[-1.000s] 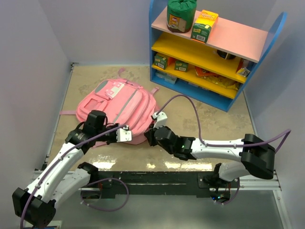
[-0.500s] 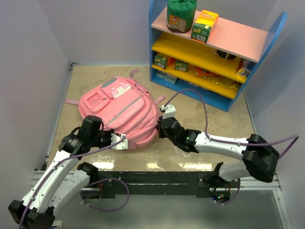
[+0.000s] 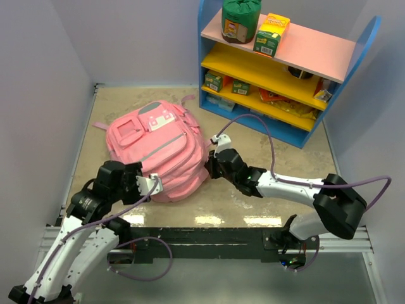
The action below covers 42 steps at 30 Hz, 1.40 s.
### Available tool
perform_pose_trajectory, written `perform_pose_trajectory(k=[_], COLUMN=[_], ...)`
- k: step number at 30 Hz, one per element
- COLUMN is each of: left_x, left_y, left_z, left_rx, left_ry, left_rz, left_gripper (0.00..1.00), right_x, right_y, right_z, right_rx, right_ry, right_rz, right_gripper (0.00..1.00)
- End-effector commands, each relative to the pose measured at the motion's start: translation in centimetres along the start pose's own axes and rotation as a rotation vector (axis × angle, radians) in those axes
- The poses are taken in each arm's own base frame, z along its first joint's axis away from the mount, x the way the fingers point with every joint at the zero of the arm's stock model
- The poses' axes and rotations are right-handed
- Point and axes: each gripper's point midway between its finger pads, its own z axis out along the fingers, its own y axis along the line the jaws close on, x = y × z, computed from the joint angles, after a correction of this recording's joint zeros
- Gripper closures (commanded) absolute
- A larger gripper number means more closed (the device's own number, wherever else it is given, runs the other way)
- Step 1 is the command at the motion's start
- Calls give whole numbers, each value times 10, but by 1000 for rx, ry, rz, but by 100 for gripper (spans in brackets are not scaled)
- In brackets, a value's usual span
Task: Pack the student bag
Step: Zip the student bag at the center of the board.
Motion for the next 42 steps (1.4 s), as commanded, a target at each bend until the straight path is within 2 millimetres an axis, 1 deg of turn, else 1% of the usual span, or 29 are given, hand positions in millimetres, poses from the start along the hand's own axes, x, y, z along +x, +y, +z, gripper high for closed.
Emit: perform_pose_trajectory(k=[1,2,3,4,5,6,7,8,9,10,11,12,14,15,16,18,19,22,23,26,31,33,34,35,36,38,40,41,42], left_x=[-24,-48,-61,-74,-98,-110,-121,-139,-148,-155,-161,-168,-175,-185,-188,-201,-202,-205,-205,-203,-188,-176,-169,-159,-155,-147,-145,-142,-142], left_y=[41,59,67,73,80,79,78,73,70,66,65,56,46,35,30,21,17,28,41,58,49,42,39,42,41,38,42,45,46], left_z=[-27,-36,-40,-43,-44,-43,-40,-31,-25,-19,-5,2,21,24,31,37,46,62,68,78,96,105,112,116,119,124,127,127,127], left_rx=[-131,-145,-143,-131,-72,-20,37,145,196,243,281,312,333,367,390,430,448,387,317,228,209,200,195,165,157,155,121,100,94], left_ry=[-49,-135,-176,-217,-290,-324,-357,-408,-431,-449,-454,-459,-446,-459,-453,-474,-458,-432,-424,-404,-333,-290,-263,-219,-199,-167,-165,-153,-150], left_rz=[-150,-166,-176,-186,-213,-225,-234,-269,-287,-298,-320,-303,-270,-241,-242,-244,-244,-229,-231,-239,-250,-242,-240,-241,-238,-237,-248,-249,-248], left_gripper=[0,0,0,0,0,0,0,0,0,0,0,0,0,0,0,0,0,0,0,0,0,0,3,4,10,16,32,43,63], right_x=[-14,-11,-10,-10,-9,-10,-9,-7,-5,-3,-2,-4,-2,-2,-1,0,0,-2,-2,-5,-8,-11,-12,-13,-14,-14,-10,-10,-8], right_y=[43,49,51,53,54,53,52,52,51,50,49,50,49,50,49,47,47,48,48,50,50,51,52,52,52,53,54,55,55], right_z=[-8,-8,-7,-7,-6,-5,-4,-4,-2,-1,-1,-2,-2,-2,-2,-2,-2,-5,-6,-9,-14,-17,-18,-18,-20,-21,-21,-21,-21], right_rx=[-194,-223,-234,-240,-245,-242,-238,-236,-232,-231,-226,-231,-230,-232,-229,-222,-220,-228,-232,-242,-249,-255,-257,-257,-259,-266,-277,-282,-285], right_ry=[-54,-41,-39,-38,-37,-41,-41,-41,-36,-30,-28,-39,-35,-37,-34,-34,-36,-40,-38,-45,-48,-53,-58,-58,-62,-58,-49,-50,-43], right_rz=[-12,-14,-13,-12,-12,-13,-13,-17,-20,-19,-11,-9,-3,-1,-1,-1,0,-3,-6,-5,-3,0,0,0,1,5,7,11,12], right_gripper=[100,100,100,100,100,100,100,100,100,100,100,100,100,100,100,100,100,100,100,100,100,100,100,100,100,100,100,100,100])
